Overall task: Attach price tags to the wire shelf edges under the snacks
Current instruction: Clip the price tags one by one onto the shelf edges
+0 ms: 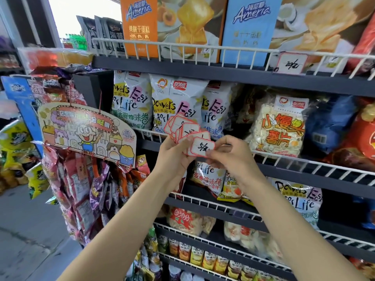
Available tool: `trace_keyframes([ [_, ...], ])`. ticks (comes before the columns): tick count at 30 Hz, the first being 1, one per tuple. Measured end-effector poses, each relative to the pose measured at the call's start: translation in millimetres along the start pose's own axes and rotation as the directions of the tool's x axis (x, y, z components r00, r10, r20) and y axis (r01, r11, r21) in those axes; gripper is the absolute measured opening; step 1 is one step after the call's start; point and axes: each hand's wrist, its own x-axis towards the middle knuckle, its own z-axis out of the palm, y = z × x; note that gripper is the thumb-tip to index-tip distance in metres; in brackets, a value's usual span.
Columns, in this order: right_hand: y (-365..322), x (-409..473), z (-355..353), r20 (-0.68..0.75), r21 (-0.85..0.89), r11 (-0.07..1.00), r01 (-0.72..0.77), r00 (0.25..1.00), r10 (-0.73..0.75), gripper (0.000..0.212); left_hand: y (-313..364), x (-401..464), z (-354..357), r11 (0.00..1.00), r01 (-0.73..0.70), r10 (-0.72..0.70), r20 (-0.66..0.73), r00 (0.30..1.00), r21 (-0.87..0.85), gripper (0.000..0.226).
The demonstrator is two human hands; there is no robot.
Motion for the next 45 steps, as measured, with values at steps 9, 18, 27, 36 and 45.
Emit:
trace_keyframes([
  [9,-6.2,7.7,20.2,-0.012,-0.101,0.995,0.025,1.000,-0.026,0.024,13.4,8.3,-22.2,0.999,0.020,-0.020,0.012,1.000,-0.026,0.015],
  [18,-4.1,17.5,58.8,-0.072,0.080,0.994,-0.077,0.994,0.083,0.020,47.1,13.9,-55.6,0.998,0.033,-0.035,0.042,0.998,0.056,0.020],
  [27,-7.3,15.6,85.1,-0.096,0.078,0.995,-0.057,0.993,0.064,0.013,60.0,15.4,-68.2,0.996,0.039,-0.052,0.156,0.986,0.082,0.022],
  [36,-8.1,6.0,78.6,-0.178,0.158,0.987,0.010,0.984,0.019,0.010,50.0,26.8,-60.3,0.982,0.001,-0.032,0.161,0.986,0.190,0.020],
  [45,-5.7,-26.8,5.8,-0.340,0.048,0.997,0.058,0.940,-0.039,0.012,12.3,10.8,6.4,0.987,0.077,-0.119,0.314,0.942,0.143,0.023],
])
